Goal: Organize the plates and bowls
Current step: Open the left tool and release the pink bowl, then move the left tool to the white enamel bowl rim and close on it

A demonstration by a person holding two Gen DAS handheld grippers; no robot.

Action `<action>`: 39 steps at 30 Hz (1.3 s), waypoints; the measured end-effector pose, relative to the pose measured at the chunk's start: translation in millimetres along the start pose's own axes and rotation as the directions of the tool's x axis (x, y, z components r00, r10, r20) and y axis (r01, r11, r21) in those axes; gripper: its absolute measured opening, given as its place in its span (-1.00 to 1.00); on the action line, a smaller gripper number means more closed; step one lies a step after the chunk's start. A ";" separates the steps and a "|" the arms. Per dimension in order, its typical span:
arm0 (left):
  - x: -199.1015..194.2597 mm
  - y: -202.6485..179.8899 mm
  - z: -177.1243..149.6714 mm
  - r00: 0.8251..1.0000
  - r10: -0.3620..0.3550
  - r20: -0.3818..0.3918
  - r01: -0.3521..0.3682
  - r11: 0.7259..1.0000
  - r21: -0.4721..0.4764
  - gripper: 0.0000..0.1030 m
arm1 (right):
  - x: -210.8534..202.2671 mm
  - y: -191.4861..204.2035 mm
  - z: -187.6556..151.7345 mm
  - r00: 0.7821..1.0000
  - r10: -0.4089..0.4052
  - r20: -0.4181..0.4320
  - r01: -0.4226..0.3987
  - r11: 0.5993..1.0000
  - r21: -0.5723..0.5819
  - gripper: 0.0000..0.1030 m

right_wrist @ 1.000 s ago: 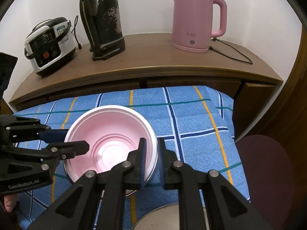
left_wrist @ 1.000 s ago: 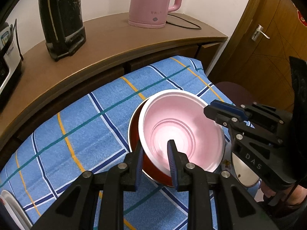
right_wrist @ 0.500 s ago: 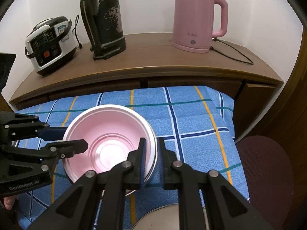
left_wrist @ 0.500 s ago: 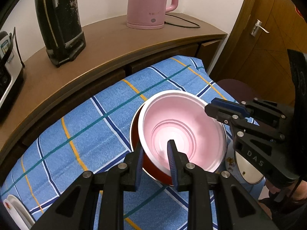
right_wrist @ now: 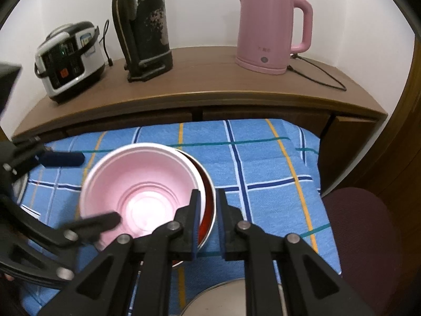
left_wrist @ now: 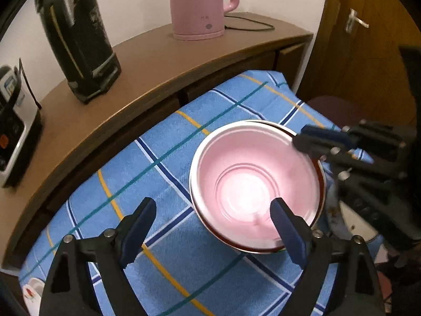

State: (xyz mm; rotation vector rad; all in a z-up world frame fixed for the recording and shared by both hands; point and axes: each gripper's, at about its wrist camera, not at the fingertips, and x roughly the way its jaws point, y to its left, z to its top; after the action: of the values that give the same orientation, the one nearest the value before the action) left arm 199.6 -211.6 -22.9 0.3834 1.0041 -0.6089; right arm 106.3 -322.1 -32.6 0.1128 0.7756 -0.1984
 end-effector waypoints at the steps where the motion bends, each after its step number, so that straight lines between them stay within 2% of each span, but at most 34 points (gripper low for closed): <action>1: -1.6 0.9 0.7 1.000 0.011 0.011 -0.011 1.000 0.000 0.75 | -4.0 -2.6 -0.1 1.000 0.005 0.014 -0.005 1.000 0.014 -0.73; 3: -3.4 5.4 1.6 0.999 0.033 0.023 -0.033 0.999 -0.012 0.75 | -11.7 -7.5 0.0 0.999 0.012 0.034 -0.013 0.999 0.040 -0.37; 4: -1.6 9.2 1.8 0.998 0.067 0.021 -0.067 0.998 -0.015 0.75 | -17.0 -9.9 -0.1 0.999 0.010 0.050 -0.012 0.999 0.049 -0.24; 5: 0.6 11.6 2.1 0.995 0.096 0.018 -0.096 0.995 -0.018 0.75 | -22.8 -12.2 -0.8 0.998 0.003 0.065 -0.007 0.998 0.055 -0.03; 7: 9.2 21.4 2.1 0.990 0.137 -0.012 -0.138 0.989 -0.046 0.75 | -34.5 -16.0 -4.3 0.996 -0.011 0.092 0.006 0.998 0.057 0.07; 9: 19.2 30.3 1.2 0.991 0.125 -0.046 -0.129 0.988 -0.083 0.75 | -45.7 -19.7 -9.2 0.993 -0.020 0.117 0.013 0.998 0.059 0.22; 11: 26.8 31.6 -0.9 0.990 0.123 -0.064 -0.128 0.987 -0.094 0.75 | -54.2 -23.4 -14.0 0.991 -0.033 0.133 0.025 0.998 0.058 0.28; 16: 14.2 18.9 -0.8 0.995 0.102 -0.013 -0.103 0.992 -0.072 0.75 | -67.9 -40.3 -31.9 0.990 -0.064 0.128 0.055 0.996 0.075 0.29; 19: -4.6 18.1 2.0 0.986 0.156 0.053 -0.151 0.984 -0.097 0.75 | -75.4 -53.7 -47.1 0.991 -0.073 0.116 0.061 0.993 0.102 0.29; 21: -21.2 16.0 3.9 0.982 0.156 0.106 -0.143 0.982 -0.120 0.75 | -80.8 -61.2 -57.1 0.990 -0.083 0.112 0.070 0.991 0.117 0.29; 24: -49.0 0.0 1.6 0.978 0.101 0.184 -0.080 0.990 -0.118 0.75 | -86.1 -69.8 -72.1 0.991 -0.090 0.095 0.077 0.988 0.133 0.28; 28: -75.2 -43.3 -7.6 0.973 -0.031 0.230 0.037 0.999 -0.019 0.75 | -88.3 -74.5 -86.1 0.995 -0.078 0.069 0.068 0.988 0.137 0.09; 33: -67.0 -92.9 -20.7 0.974 -0.161 0.161 0.146 0.984 0.099 0.75 | -89.5 -74.5 -99.9 0.997 -0.056 0.050 0.049 0.989 0.138 -0.19; 35: -58.7 -106.3 -26.1 0.974 -0.193 0.122 0.178 0.976 0.123 0.60 | -88.2 -73.2 -103.7 0.998 -0.051 0.042 0.045 0.990 0.134 -0.24; 37: -49.3 -115.1 -30.8 0.977 -0.201 0.077 0.189 0.972 0.140 0.18 | -86.2 -71.7 -105.4 0.998 -0.045 0.033 0.040 0.991 0.131 -0.29; 39: -40.1 -118.9 -34.0 0.978 -0.203 0.045 0.195 0.971 0.137 0.01 | -84.8 -71.3 -107.5 0.999 -0.041 0.027 0.037 0.991 0.129 -0.30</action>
State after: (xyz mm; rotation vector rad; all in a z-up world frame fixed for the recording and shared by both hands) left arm 85.8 -272.4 -7.6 0.3810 0.9554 -0.8666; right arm -41.8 -361.4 -51.1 0.2166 0.7361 -0.2869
